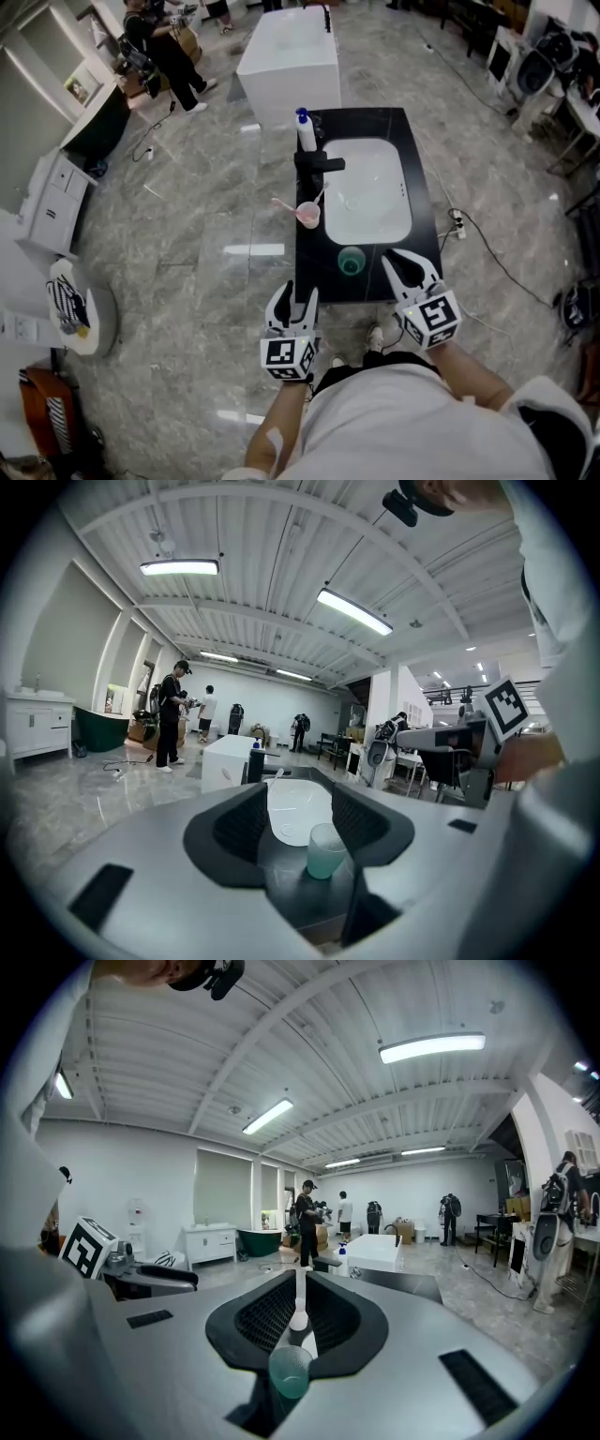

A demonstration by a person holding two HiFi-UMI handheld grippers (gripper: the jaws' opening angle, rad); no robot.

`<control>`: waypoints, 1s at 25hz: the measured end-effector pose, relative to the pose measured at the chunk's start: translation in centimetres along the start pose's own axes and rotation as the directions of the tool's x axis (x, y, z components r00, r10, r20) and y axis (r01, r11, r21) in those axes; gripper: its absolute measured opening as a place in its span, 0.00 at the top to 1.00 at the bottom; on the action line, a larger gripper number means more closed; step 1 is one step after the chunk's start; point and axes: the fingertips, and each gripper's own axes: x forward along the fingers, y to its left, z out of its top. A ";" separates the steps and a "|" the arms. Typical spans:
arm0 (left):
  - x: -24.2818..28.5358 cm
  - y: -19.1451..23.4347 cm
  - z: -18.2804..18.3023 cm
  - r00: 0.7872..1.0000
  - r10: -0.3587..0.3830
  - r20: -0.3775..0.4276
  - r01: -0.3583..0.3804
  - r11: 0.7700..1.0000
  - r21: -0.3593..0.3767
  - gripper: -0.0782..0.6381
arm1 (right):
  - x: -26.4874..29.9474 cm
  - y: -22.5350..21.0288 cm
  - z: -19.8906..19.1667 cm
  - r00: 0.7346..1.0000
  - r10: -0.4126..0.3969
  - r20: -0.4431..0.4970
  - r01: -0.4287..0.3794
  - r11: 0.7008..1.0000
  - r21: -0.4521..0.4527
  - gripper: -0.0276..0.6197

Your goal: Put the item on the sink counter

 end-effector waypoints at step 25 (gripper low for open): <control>0.2 3.1 3.0 0.997 0.061 0.052 -0.062 0.998 0.007 0.84 | 5.6 0.7 1.1 0.997 0.074 0.003 -0.074 0.997 -0.010 0.87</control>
